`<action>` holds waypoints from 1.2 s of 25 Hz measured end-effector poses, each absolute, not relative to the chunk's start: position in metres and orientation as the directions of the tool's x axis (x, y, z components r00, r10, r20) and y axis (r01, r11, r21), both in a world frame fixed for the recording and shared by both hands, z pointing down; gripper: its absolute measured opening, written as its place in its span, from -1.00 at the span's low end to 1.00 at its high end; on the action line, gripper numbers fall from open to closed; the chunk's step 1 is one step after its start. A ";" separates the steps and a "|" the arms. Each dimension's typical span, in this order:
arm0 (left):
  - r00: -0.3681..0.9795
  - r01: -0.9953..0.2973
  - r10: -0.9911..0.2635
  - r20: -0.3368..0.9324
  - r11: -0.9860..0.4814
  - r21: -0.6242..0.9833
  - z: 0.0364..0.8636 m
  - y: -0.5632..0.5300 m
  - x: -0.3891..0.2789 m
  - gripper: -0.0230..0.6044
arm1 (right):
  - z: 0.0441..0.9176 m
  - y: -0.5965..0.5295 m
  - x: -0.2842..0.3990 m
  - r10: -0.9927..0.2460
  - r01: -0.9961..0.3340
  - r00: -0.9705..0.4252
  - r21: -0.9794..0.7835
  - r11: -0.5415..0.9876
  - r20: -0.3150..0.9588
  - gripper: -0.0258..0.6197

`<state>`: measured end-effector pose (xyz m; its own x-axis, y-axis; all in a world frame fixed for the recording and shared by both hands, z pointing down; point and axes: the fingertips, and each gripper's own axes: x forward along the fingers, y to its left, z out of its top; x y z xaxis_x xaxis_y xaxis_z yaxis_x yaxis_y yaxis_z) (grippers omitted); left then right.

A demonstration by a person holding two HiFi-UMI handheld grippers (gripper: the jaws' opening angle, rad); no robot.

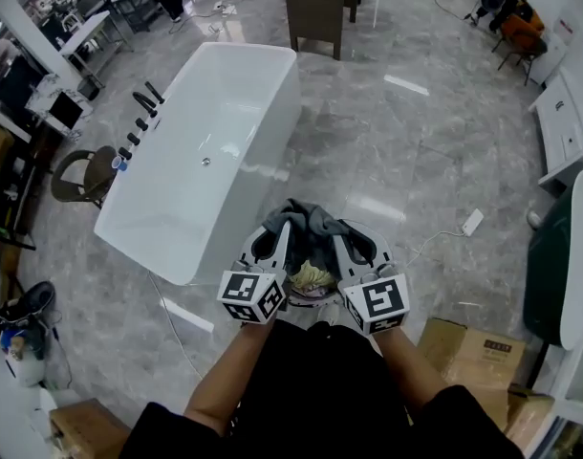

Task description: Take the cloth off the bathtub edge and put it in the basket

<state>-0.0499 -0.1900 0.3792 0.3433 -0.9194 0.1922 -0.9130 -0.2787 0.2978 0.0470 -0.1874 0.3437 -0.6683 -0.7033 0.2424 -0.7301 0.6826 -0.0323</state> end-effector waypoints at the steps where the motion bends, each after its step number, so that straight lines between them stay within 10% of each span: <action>1: 0.339 -0.914 -0.921 0.194 -0.274 0.299 0.383 -0.191 -0.050 -0.81 | 0.348 -0.189 0.047 -0.696 -0.725 -0.675 -0.041 0.688 0.245 -0.81; 30: 0.416 -0.900 -0.764 0.492 -0.268 0.345 0.615 -0.198 -0.079 -0.81 | 0.577 -0.204 0.002 -0.593 -0.781 -0.562 -0.133 0.610 0.578 -0.81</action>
<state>-0.0790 -0.1980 0.6148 0.4164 -0.7644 0.4922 -0.8996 -0.2679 0.3450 0.0025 -0.2038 0.5768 -0.5615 -0.5925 0.5776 -0.7808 0.6105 -0.1328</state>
